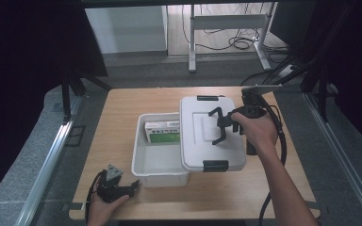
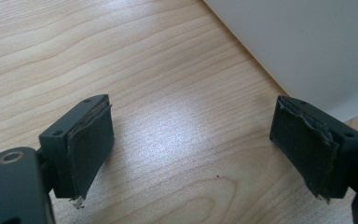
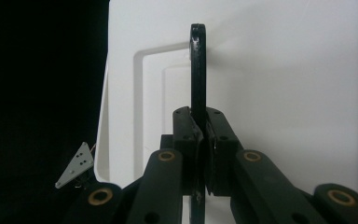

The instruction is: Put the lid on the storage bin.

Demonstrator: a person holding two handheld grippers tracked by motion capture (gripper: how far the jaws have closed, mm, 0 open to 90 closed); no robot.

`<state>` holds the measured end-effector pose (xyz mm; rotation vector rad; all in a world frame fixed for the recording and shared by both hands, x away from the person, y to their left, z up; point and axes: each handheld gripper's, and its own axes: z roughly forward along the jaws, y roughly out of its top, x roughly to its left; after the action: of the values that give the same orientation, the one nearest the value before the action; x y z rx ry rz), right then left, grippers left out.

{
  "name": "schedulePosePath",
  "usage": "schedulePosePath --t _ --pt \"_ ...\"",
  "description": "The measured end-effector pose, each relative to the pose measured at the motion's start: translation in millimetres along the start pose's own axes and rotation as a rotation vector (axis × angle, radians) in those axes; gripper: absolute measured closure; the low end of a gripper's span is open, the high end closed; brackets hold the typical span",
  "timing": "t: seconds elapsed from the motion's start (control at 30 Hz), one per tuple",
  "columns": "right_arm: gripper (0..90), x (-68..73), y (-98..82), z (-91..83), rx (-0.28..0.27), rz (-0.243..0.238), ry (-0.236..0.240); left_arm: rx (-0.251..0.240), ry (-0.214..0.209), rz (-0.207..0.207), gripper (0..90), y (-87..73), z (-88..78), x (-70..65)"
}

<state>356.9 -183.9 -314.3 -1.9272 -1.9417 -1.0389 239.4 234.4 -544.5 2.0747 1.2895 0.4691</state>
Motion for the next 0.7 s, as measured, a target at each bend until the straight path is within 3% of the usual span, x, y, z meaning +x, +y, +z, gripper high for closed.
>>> schedulePosePath --t 0.7 --pt "84.5 34.0 -2.6 30.8 0.061 -0.023 0.002 0.0 -0.002 0.004 13.2 0.2 0.3 0.3"
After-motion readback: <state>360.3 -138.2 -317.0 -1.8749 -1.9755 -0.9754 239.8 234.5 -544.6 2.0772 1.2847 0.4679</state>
